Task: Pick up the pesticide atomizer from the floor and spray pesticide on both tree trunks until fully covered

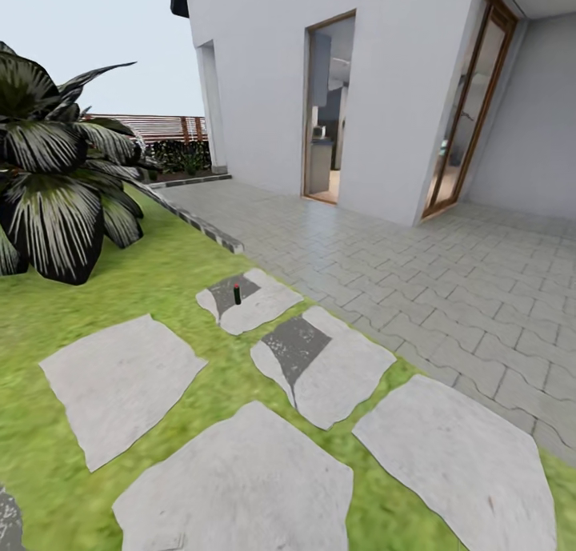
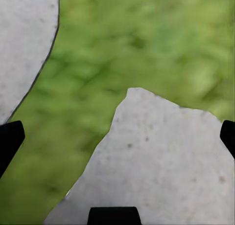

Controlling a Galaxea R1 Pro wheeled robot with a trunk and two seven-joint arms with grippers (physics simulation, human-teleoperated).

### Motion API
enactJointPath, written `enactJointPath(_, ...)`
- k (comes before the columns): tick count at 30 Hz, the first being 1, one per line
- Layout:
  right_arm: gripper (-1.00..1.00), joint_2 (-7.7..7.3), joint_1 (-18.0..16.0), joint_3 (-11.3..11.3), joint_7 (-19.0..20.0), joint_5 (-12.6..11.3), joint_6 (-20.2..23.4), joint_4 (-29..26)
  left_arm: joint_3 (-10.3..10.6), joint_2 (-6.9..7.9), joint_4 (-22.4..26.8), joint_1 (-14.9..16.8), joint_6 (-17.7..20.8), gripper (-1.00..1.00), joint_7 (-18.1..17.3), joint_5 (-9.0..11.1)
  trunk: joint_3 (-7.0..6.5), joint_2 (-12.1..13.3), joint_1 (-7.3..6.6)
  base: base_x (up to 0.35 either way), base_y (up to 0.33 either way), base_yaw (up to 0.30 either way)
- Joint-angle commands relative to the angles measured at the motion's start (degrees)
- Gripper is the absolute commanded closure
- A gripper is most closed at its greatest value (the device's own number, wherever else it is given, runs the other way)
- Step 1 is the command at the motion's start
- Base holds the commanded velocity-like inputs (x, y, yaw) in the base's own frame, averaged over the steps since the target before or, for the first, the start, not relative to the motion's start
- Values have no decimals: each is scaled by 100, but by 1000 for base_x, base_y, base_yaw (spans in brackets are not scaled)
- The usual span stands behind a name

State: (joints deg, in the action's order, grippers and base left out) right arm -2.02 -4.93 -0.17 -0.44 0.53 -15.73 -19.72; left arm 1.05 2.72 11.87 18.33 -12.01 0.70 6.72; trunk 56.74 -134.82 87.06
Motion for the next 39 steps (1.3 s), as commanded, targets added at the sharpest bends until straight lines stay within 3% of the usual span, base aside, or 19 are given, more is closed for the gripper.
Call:
enactJointPath(1,-100,0,0,0,0,0,0,-2,0,0,0,-2,-1,-100,0,-2,0,0,0,331,-85,0)
enactJointPath(19,-100,0,1,0,-3,-9,-5,-14,8,0,0,-2,-3,-100,0,-4,0,0,0,290,-149,8)
enactJointPath(39,-100,0,1,0,-1,-9,-3,-14,9,0,0,-1,-2,-100,0,-4,0,0,0,267,-180,246)
